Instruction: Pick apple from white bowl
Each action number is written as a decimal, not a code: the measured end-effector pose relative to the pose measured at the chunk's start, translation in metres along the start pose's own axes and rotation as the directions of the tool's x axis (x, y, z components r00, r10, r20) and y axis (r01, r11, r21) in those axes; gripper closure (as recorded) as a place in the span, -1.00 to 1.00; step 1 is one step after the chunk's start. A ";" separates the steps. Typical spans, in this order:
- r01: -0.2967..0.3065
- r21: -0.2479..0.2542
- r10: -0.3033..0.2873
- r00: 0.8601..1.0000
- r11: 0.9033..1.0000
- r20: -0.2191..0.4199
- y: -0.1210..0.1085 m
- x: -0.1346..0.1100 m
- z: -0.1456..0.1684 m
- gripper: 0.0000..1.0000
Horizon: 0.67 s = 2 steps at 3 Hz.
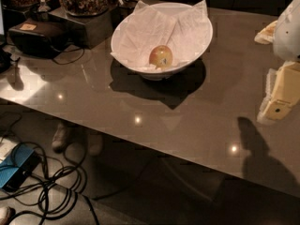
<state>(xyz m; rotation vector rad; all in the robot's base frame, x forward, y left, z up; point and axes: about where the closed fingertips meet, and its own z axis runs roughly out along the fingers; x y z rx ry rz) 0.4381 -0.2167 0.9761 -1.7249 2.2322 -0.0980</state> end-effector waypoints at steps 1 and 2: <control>0.000 0.000 0.000 1.000 1.000 0.000 0.000 0.000 0.000 -1.00; -0.058 -0.012 0.058 0.998 0.998 -0.003 -0.019 -0.016 0.000 -1.00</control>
Offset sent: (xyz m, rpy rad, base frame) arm 0.0797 0.0367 0.0256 0.0639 0.1064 -0.2087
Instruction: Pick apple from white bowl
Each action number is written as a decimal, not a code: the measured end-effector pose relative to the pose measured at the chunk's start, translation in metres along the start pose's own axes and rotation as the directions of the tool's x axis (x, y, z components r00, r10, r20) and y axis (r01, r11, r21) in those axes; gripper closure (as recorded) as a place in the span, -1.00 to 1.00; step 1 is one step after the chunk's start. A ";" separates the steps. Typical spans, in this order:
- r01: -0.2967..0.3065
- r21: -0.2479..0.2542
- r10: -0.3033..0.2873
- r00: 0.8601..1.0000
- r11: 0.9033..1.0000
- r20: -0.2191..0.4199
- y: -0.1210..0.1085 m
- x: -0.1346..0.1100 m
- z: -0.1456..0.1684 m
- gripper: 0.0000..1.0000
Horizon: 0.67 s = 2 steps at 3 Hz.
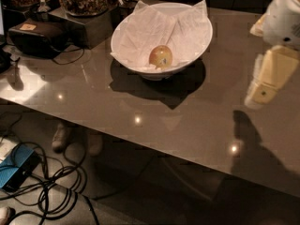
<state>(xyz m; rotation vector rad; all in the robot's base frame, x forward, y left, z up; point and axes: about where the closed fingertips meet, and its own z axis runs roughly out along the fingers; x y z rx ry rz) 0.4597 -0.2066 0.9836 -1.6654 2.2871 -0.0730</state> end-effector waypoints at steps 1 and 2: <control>-0.050 -0.006 0.050 0.998 0.999 -0.026 -0.036 -0.039 0.003 -1.00; -0.037 0.019 0.037 0.999 0.999 0.005 -0.045 -0.060 -0.002 -1.00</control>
Offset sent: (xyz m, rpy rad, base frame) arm 0.0402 0.0226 0.0124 -0.0072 0.0207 -0.0473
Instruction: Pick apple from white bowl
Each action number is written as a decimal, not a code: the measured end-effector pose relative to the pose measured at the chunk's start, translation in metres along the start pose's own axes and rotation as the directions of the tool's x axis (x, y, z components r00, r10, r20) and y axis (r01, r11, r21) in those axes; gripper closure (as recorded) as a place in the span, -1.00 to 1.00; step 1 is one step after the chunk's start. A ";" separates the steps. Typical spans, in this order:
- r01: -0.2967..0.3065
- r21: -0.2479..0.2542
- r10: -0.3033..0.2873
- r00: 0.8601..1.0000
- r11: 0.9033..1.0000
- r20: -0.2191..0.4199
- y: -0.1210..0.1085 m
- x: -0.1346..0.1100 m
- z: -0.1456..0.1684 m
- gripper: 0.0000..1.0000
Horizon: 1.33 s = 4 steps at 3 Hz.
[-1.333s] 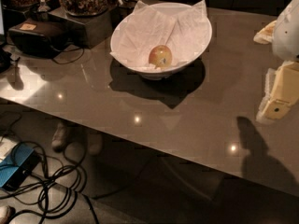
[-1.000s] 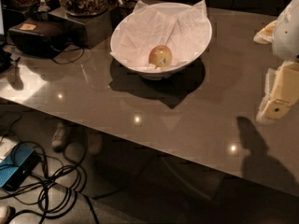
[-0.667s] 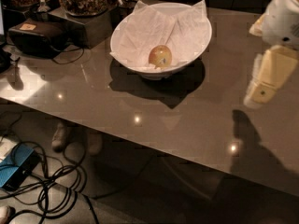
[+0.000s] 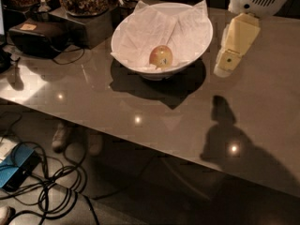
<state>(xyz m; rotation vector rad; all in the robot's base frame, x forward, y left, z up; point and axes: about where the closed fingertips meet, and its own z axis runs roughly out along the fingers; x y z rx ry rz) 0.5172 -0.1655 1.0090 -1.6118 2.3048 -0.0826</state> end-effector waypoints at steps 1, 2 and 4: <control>0.000 0.000 0.000 1.000 1.000 0.000 0.000 0.000 0.000 -1.00; -0.052 -0.002 0.052 0.998 0.999 0.031 -0.014 -0.023 0.007 -1.00; -0.089 0.008 0.088 0.991 0.996 0.098 -0.053 -0.089 0.023 -1.00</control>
Offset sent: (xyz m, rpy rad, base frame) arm 0.0494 0.0407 0.0020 0.1006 0.0519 -0.1206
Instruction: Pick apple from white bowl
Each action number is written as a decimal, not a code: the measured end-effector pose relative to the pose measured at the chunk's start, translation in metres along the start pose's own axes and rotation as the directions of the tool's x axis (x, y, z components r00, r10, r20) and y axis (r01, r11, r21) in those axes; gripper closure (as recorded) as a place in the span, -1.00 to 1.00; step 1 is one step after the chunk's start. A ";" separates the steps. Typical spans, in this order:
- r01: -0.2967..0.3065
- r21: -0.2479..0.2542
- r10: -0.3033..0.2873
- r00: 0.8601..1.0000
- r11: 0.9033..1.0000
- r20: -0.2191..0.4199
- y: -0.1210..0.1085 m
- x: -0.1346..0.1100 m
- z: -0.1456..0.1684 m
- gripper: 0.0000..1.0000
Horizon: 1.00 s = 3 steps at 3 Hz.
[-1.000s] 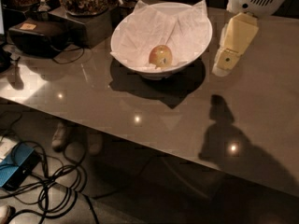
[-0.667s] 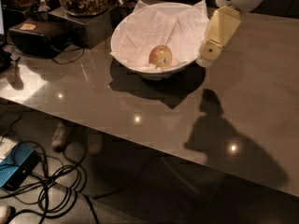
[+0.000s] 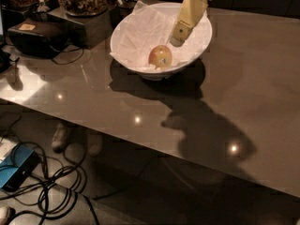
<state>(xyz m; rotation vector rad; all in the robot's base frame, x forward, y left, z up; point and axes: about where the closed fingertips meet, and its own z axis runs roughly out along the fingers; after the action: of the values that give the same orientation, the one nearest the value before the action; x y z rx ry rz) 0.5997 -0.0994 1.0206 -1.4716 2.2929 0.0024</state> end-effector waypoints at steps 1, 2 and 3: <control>-0.061 0.011 0.060 0.998 0.998 0.010 -0.007 -0.003 0.013 -0.66; -0.116 0.017 0.116 0.993 0.993 0.002 -0.016 -0.008 0.026 -0.28; -0.148 0.013 0.148 0.989 0.989 -0.017 -0.023 -0.011 0.041 -0.34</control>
Offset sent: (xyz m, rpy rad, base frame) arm 0.0363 0.0048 -0.0291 0.0342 0.0482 -0.1814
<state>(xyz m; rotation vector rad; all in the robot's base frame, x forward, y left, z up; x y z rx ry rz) 0.6375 -0.0906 0.9918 -1.2975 2.4075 0.0187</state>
